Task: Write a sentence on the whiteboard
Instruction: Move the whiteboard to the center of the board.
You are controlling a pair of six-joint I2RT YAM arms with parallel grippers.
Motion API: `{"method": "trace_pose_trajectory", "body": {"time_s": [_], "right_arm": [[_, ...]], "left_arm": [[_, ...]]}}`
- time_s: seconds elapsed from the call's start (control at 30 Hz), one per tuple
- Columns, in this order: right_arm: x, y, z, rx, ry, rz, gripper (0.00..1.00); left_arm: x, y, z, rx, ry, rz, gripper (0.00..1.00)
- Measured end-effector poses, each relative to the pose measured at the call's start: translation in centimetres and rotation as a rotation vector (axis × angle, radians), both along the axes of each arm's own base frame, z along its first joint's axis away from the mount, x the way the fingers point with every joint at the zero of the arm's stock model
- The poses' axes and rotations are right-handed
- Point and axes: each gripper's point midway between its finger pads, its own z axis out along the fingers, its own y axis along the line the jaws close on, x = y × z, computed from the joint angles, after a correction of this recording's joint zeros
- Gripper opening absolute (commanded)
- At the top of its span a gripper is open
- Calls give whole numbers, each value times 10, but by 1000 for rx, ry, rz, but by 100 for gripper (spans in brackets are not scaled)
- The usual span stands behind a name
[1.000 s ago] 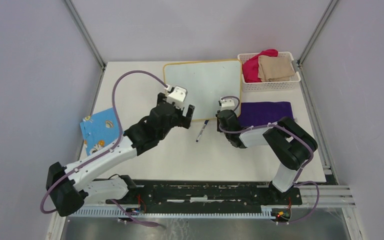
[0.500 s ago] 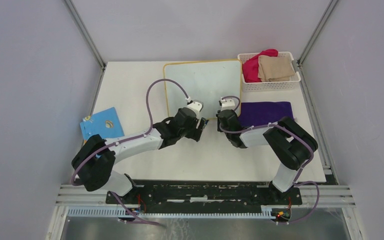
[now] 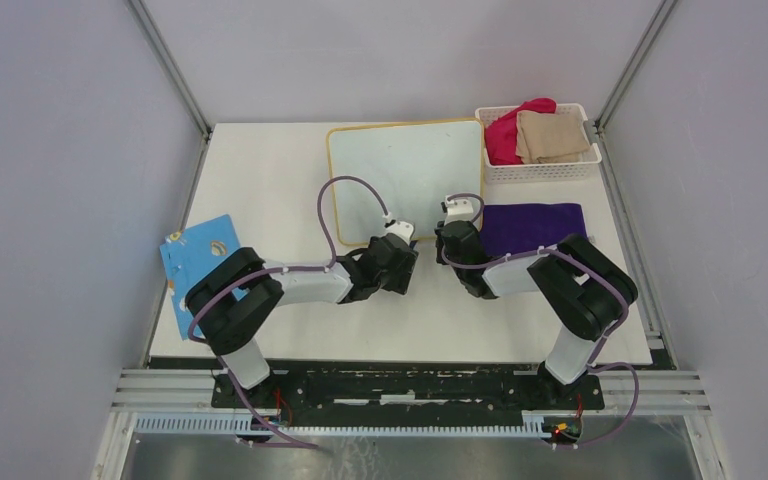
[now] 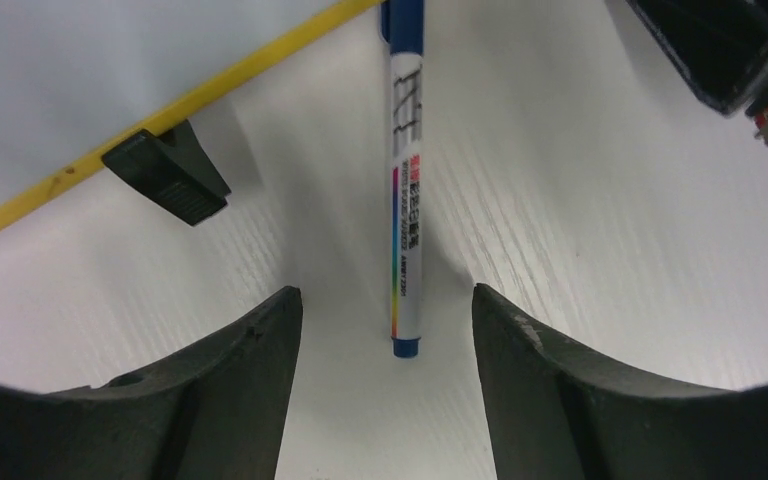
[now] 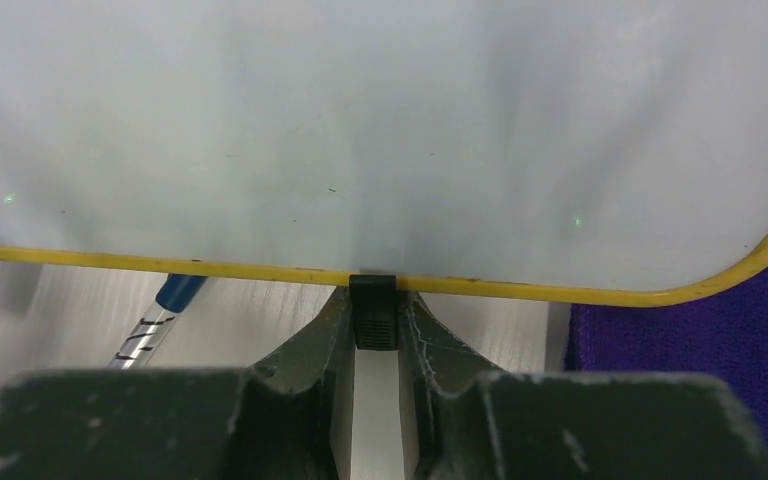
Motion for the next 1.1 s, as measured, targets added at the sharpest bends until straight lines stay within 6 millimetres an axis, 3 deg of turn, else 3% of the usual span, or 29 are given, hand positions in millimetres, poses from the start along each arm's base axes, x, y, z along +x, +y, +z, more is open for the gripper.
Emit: {"method": "trace_pose_trajectory", "body": {"time_s": [0.4,0.67,0.87,1.1], "right_arm": [[-2,-1,0,5,0,6,0],[-7,-4,0,4,2,12,0],[-11,-6,0,6,3,15,0],[-15,-8,0,9,2,17,0]], "left_arm": [[16,-13,-4,0,-28,20,47],[13,-16,-5,-12,-27,9,22],[-8,-16,-5,-19,-21,-23,9],[-56,-8,-6,2,-8,-95,2]]}}
